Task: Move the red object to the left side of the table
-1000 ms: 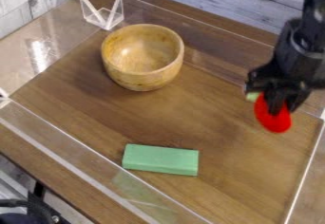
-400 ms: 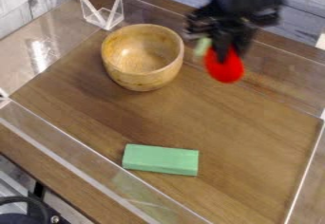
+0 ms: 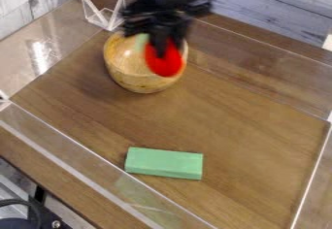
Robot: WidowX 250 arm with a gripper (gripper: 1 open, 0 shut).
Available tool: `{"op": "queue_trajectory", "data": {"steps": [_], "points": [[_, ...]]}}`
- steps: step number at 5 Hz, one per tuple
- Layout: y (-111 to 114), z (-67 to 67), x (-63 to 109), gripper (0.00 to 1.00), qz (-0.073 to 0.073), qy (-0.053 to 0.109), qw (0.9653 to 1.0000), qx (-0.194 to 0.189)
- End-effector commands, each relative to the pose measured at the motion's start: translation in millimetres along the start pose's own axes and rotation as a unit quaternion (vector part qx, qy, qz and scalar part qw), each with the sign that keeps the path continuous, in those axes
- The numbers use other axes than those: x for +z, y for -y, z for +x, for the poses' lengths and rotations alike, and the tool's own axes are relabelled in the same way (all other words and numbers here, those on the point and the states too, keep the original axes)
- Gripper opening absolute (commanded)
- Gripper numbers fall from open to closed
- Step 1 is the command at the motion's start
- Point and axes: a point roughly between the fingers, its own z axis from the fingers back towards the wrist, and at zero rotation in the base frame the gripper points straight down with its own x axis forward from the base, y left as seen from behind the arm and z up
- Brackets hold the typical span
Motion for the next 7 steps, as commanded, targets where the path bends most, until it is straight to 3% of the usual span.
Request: {"op": "queue_trajectory", "data": {"steps": [1,4,6,7], "points": [[-24.7,27.7,-5.9,0.0,-0.016,0.011,0.9996,-0.018],[-68.8,73.3,-48.5,0.0,0.0,0.019,0.9986,-0.05],[-66.9,73.8,-57.7,0.0,0.003,-0.003,0.9961,-0.088],[-69.3,76.0,-68.9,0.0,0.001,-0.015,0.9931,-0.116]]}}
